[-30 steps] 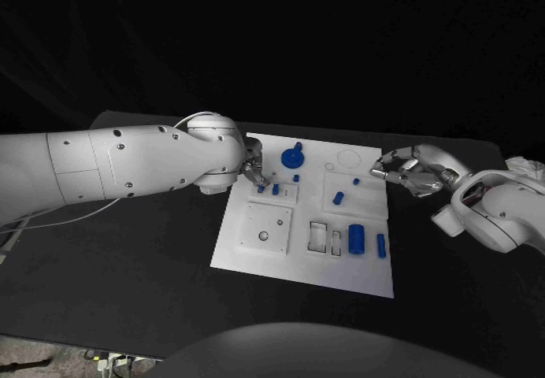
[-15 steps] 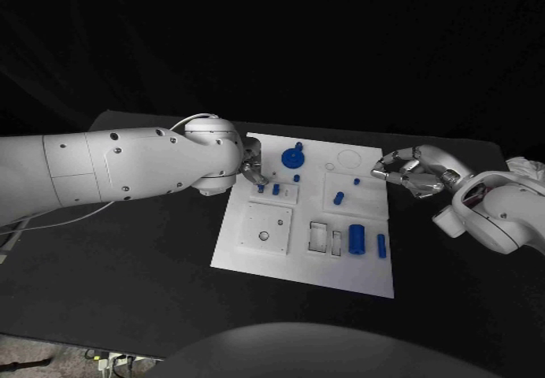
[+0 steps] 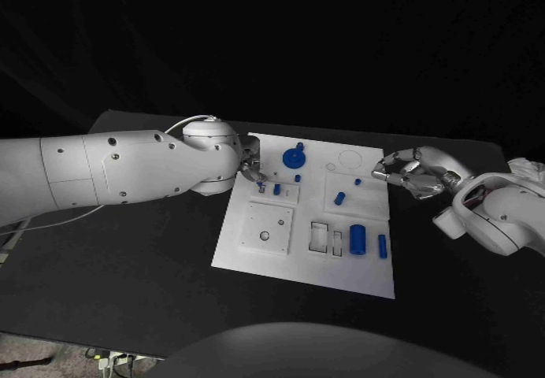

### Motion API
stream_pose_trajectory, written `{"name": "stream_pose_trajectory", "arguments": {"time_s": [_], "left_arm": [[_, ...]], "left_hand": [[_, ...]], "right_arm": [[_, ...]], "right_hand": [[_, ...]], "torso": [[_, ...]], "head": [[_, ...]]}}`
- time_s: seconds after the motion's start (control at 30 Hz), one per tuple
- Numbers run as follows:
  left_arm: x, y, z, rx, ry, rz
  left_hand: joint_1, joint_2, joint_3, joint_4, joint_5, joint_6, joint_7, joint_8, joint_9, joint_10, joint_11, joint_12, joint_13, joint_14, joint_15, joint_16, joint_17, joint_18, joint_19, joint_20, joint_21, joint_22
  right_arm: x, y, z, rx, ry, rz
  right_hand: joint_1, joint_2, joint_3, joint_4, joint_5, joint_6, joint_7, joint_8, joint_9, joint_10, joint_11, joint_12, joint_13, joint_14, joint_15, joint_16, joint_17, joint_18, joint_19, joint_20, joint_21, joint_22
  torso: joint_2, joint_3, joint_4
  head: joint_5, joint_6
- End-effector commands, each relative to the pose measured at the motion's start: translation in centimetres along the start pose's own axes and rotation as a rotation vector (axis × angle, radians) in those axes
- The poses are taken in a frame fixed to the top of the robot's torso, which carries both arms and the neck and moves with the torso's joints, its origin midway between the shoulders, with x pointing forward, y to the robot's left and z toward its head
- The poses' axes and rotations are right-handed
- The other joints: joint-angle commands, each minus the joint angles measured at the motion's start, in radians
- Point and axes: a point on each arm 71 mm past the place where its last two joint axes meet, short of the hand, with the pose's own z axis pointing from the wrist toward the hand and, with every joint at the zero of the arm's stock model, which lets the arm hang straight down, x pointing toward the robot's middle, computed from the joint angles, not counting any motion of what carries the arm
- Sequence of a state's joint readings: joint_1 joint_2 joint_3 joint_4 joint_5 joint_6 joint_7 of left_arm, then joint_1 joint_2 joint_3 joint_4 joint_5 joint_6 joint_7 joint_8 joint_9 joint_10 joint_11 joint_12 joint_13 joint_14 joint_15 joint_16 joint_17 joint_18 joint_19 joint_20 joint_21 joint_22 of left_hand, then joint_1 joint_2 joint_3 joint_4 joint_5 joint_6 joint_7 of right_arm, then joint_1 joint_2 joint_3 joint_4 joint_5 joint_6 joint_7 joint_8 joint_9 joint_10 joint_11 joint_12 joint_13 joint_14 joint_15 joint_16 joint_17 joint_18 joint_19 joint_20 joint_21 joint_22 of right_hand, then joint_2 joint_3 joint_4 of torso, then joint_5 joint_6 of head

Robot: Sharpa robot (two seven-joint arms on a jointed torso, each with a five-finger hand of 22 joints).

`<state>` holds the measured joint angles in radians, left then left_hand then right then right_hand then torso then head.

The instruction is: Assemble the parts on the task board

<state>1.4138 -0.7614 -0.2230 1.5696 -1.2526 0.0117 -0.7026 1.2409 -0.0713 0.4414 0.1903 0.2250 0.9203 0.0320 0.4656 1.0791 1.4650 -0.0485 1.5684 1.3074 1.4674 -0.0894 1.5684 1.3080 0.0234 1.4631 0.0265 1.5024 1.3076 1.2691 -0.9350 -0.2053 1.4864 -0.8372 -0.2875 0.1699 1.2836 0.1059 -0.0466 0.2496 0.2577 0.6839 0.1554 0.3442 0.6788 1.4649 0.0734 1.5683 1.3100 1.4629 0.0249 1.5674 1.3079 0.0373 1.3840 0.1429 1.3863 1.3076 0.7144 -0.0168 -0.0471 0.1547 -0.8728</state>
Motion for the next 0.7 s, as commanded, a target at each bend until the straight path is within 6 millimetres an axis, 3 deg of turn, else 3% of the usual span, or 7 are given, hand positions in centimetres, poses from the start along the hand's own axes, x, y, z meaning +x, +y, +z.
{"name": "stream_pose_trajectory", "arguments": {"time_s": [0.03, 0.7], "left_arm": [[-0.02, 0.22, -0.05, -0.045, -0.016, 0.008], [0.83, -0.03, -0.12, -0.041, 0.045, -0.019]], "left_hand": [[-0.003, 0.001, -0.002, 0.000, 0.000, 0.006, -0.008, 0.005, 0.001, 0.106, 0.004, 0.002, 0.263, 0.103, 0.001, 0.002, 0.263, -0.001, 0.054, -0.001, -0.006, 0.215], [-0.007, 0.004, -0.004, 0.003, 0.000, 0.008, -0.008, 0.005, 0.002, 0.106, 0.004, 0.002, 0.263, 0.103, 0.001, 0.002, 0.263, 0.000, 0.053, -0.001, -0.008, 0.214]], "right_arm": [[0.09, 0.07, 0.01, -0.014, 0.002, -0.002], [0.13, 0.09, 0.06, -0.017, -0.001, -0.003]], "right_hand": [[0.009, -0.001, 0.000, -0.008, 0.006, -0.008, -0.001, -0.007, -0.002, 0.106, 0.009, 0.002, 0.261, 0.108, 0.006, 0.003, 0.263, 0.020, -0.005, 0.000, -0.004, 0.187], [0.010, -0.001, 0.000, -0.008, 0.006, -0.010, -0.001, -0.008, -0.002, 0.106, 0.009, 0.002, 0.261, 0.108, 0.006, 0.003, 0.263, 0.021, -0.006, 0.000, -0.005, 0.187]], "torso": [[0.000, -0.0003, -0.0007], [0.001, -0.0002, -0.0001]], "head": [[0.002, 0.000], [0.000, 0.000]]}}
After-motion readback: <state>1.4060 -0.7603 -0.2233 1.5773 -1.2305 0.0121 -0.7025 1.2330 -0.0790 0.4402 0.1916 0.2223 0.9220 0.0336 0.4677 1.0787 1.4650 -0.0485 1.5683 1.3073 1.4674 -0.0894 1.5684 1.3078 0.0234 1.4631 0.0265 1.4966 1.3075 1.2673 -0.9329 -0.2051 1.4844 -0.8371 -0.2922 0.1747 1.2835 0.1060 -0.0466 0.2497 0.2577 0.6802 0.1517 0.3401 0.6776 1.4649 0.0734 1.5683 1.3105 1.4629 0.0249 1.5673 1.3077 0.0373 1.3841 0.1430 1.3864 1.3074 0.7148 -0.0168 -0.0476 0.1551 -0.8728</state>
